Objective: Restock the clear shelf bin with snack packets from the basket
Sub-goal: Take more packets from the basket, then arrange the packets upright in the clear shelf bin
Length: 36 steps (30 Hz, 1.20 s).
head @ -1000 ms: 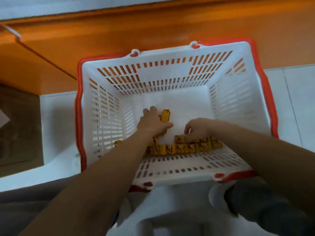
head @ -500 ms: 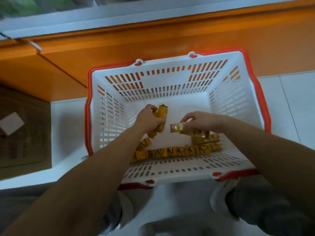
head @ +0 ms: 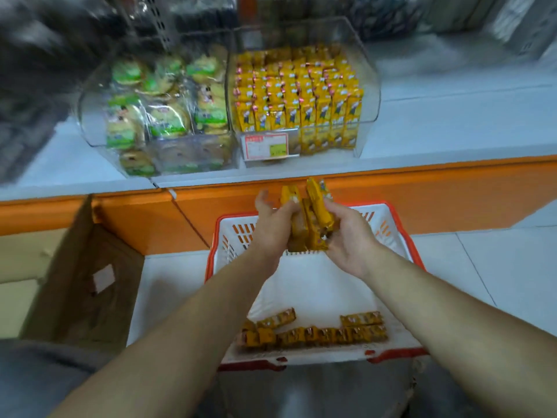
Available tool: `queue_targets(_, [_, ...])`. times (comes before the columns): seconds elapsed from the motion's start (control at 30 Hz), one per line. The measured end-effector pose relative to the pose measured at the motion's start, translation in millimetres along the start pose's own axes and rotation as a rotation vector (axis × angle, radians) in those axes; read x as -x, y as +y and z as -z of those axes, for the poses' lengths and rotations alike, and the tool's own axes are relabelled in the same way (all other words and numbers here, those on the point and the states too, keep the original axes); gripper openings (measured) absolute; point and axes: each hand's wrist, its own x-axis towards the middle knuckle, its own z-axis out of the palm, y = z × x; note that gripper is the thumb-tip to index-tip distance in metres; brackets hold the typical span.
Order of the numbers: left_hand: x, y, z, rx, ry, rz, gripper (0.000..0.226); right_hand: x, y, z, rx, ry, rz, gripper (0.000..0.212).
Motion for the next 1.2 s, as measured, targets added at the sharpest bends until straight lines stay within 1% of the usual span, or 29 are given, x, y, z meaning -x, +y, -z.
queue_targets(0.1, [25, 36, -4, 0.045, -0.008, -0.165, 0.047, 28, -23, -38, -0.015, -0.025, 0.071, 0.035])
queue_targets(0.2, [47, 68, -3, 0.008, -0.039, -0.261, 0.04, 53, -43, -64, -0.011, -0.055, 0.111, 0.041])
queue_targets(0.27, [57, 87, -1, -0.003, -0.075, -0.334, 0.046, 65, -55, -79, -0.019, -0.1, 0.12, 0.041])
queue_targets(0.37, [69, 118, 5, -0.064, -0.086, -0.405, 0.06, 76, -74, -96, 0.003, -0.163, 0.172, 0.042])
queue_targets(0.47, [75, 143, 11, -0.097, -0.143, -0.399, 0.07, 78, -91, -103, 0.058, -0.229, 0.212, 0.04])
queue_targets(0.57, [69, 154, 17, -0.137, -0.169, -0.399, 0.06, 73, -104, -102, 0.21, -0.238, 0.23, 0.038])
queue_targets(0.67, [56, 148, 25, -0.143, -0.167, -0.375, 0.056, 61, -109, -99, 0.346, -0.191, 0.237, 0.033])
queue_targets(0.77, [42, 139, 29, -0.101, -0.134, -0.344, 0.055, 45, -101, -96, 0.367, -0.127, 0.214, 0.028])
queue_targets(0.87, [28, 141, 31, -0.082, -0.13, -0.348, 0.059, 31, -102, -95, 0.404, -0.119, 0.231, 0.015])
queue_targets(0.93, [21, 147, 33, -0.081, -0.136, -0.363, 0.059, 23, -115, -92, 0.439, -0.15, 0.3, 0.006])
queue_targets(0.97, [18, 150, 34, -0.085, -0.142, -0.365, 0.06, 19, -125, -89, 0.457, -0.159, 0.344, 0.009])
queue_targets(1.03, [11, 151, 38, -0.101, -0.156, -0.368, 0.057, 13, -147, -79, 0.585, -0.155, 0.476, 0.037])
queue_targets(1.07, [8, 150, 40, -0.11, -0.161, -0.372, 0.054, 11, -158, -74, 0.672, -0.148, 0.557, 0.047])
queue_targets(1.13, [5, 148, 44, -0.131, -0.171, -0.376, 0.051, 7, -178, -63, 0.802, -0.1, 0.682, 0.055])
queue_targets(1.2, [4, 147, 45, -0.154, -0.18, -0.378, 0.051, 1, -193, -51, 0.945, 0.004, 0.796, 0.055])
